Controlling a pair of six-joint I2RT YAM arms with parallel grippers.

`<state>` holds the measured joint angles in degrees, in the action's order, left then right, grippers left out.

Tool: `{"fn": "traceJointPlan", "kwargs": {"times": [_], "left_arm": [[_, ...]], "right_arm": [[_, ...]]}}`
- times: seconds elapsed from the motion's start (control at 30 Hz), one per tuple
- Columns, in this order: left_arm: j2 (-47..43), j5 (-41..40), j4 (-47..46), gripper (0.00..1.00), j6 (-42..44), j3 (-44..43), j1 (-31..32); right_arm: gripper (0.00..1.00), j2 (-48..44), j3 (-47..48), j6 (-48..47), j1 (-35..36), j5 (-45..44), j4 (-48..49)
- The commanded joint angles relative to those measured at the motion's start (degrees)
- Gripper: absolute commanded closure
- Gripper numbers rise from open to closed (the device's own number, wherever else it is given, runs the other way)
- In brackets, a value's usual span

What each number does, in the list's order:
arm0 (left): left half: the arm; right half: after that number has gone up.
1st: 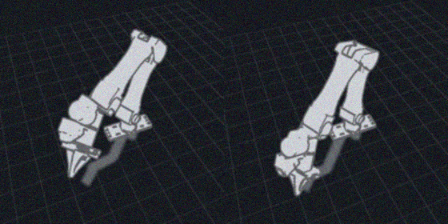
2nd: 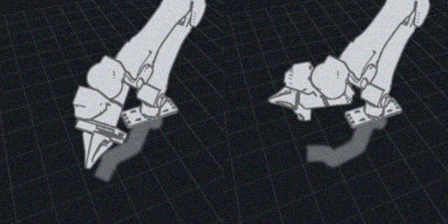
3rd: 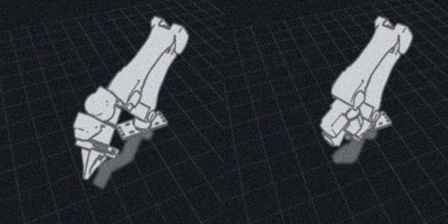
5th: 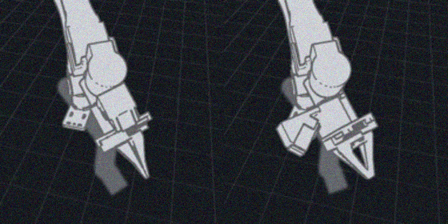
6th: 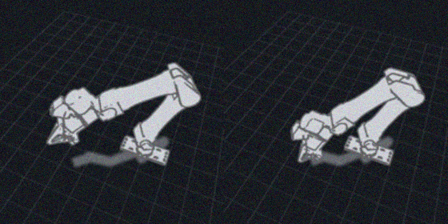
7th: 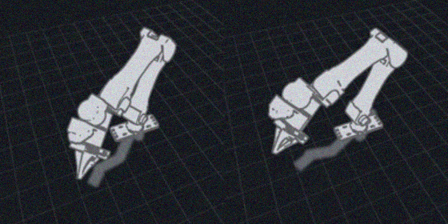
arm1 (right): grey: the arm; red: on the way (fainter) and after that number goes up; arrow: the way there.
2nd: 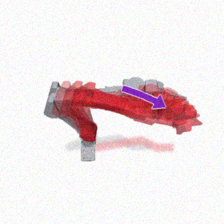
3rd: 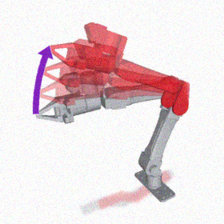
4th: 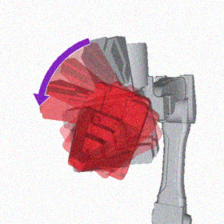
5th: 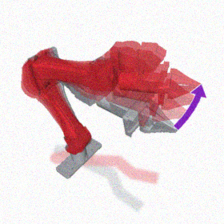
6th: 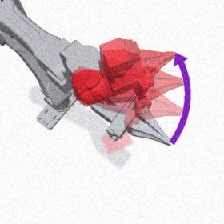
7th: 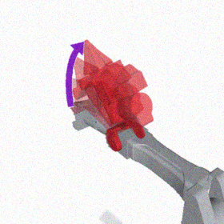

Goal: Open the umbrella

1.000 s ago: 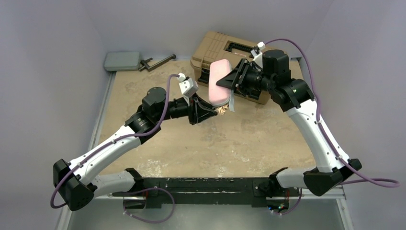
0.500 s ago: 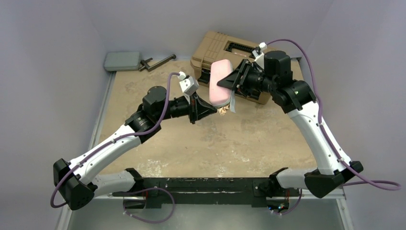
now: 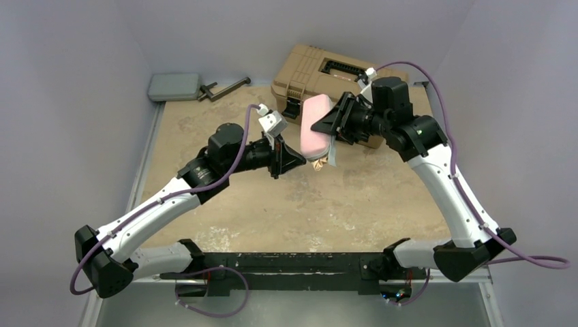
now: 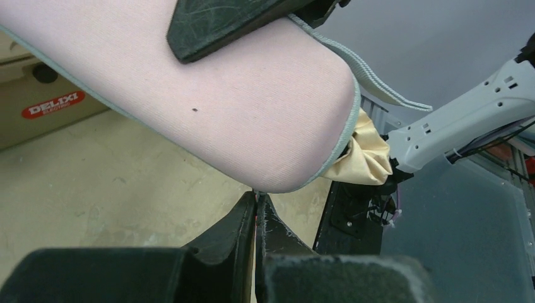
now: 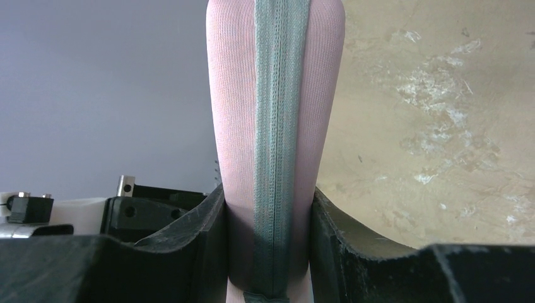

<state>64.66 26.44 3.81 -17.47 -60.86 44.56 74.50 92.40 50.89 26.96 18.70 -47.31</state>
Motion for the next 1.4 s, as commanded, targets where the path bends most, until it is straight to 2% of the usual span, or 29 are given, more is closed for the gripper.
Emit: {"fn": "traceJointPlan", "kwargs": {"times": [0.0,0.13,0.5,0.77,1.03,1.37], "left_arm": [[-1.8,-9.0,1.6,1.00,-0.5,-0.7,-0.6],[-4.1,-11.6,1.3,1.00,-0.2,2.0,-0.6],[-4.3,-16.6,5.3,1.00,0.3,2.3,-0.6],[-3.7,-18.4,5.6,1.00,1.4,2.9,-0.7],[-5.3,-21.4,6.1,1.00,2.6,4.2,-0.7],[-4.6,-20.4,7.0,1.00,7.7,3.9,-2.4]], "right_arm": [[1.00,-1.2,-1.6,-4.0,0.2,1.9,-2.9],[1.00,0.0,-0.9,-5.3,0.1,4.0,-3.9],[1.00,3.9,-0.1,-7.4,1.9,12.4,-5.2],[1.00,6.8,2.3,-9.7,5.3,13.5,-8.1],[1.00,5.5,1.3,-10.5,6.3,14.8,-8.1],[1.00,2.1,-2.2,-12.9,6.7,16.5,-9.6]]}}
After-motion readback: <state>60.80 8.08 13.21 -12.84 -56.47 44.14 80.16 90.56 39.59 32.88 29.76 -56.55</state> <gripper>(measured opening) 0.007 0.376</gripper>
